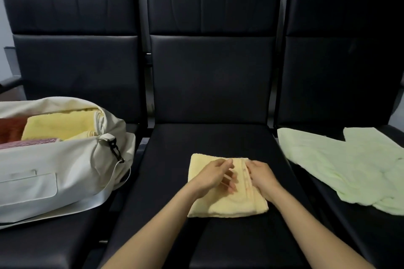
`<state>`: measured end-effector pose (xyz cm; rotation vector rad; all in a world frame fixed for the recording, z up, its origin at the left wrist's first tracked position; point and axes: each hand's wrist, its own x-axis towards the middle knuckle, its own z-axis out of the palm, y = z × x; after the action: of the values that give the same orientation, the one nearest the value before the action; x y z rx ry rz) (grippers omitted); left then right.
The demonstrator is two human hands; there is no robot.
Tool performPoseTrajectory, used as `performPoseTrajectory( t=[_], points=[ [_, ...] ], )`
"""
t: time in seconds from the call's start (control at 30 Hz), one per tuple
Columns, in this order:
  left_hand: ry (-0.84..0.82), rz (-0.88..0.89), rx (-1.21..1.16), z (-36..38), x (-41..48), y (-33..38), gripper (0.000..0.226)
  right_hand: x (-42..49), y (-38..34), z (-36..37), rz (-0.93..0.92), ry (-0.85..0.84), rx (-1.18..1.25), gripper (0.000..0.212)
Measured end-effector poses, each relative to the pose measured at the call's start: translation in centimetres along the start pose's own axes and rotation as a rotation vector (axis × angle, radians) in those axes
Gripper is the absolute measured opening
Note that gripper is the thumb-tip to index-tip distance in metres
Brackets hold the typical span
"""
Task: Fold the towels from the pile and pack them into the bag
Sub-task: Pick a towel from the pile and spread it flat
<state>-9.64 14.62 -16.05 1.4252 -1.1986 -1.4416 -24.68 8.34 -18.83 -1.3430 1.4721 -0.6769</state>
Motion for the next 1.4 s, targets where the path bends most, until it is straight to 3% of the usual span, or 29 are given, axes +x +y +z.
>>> performPoseTrajectory(
  t=[0.1,0.2,0.33,0.4,0.53,0.63,0.77,0.9,0.97,1.07,1.13,1.3,1.4],
  points=[
    [0.156,-0.001,0.410,-0.7,0.5,-0.8,0.026,-0.3,0.3,-0.7,0.057,-0.013,0.022,0.048],
    [0.311,0.035,0.969,-1.5,0.4,-1.7,0.026,-1.1,0.0,0.4,-0.090,0.041,-0.278,0.039],
    [0.377,0.024,1.160,-2.1,0.1,-2.2,0.021,-2.1,0.0,2.0,-0.183,0.083,-0.668,0.042],
    [0.423,0.013,1.174,-2.7,0.1,-2.1,0.021,-2.4,-0.3,2.1,-0.226,0.101,-0.742,0.038],
    [0.543,-0.013,1.033,-4.0,-0.4,-1.7,0.017,-3.0,-1.5,1.4,-0.339,0.092,-0.540,0.030],
    [0.501,-0.141,0.924,-4.3,-0.5,-1.8,0.037,-2.8,-2.3,0.4,-0.379,0.134,-0.532,0.027],
    [0.414,-0.274,0.881,-3.9,-0.2,-2.2,0.057,-2.4,-1.4,-0.4,-0.255,0.099,-0.670,0.032],
    [0.408,-0.310,0.767,-4.0,-0.3,-2.0,0.052,-2.2,-0.1,-0.1,-0.148,0.070,-0.751,0.036],
    [0.356,-0.324,0.549,-4.1,-0.5,-2.0,0.049,-2.1,-0.2,0.2,-0.142,0.078,-0.771,0.037],
    [0.216,-0.288,0.078,-3.6,-1.1,-1.2,0.046,-2.2,-0.4,0.5,-0.137,0.092,-0.797,0.037],
    [0.183,-0.233,-0.103,-2.9,-1.3,-0.2,0.043,-2.2,-0.4,0.5,-0.129,0.096,-0.802,0.037],
    [0.102,-0.130,-0.255,-0.8,-2.6,3.1,0.031,-2.5,-0.8,0.9,-0.248,0.119,-0.766,0.034],
    [0.088,-0.045,-0.335,-0.9,-4.0,4.7,0.022,-2.0,-1.0,1.1,-0.145,0.090,-0.358,0.042]
  ],
)
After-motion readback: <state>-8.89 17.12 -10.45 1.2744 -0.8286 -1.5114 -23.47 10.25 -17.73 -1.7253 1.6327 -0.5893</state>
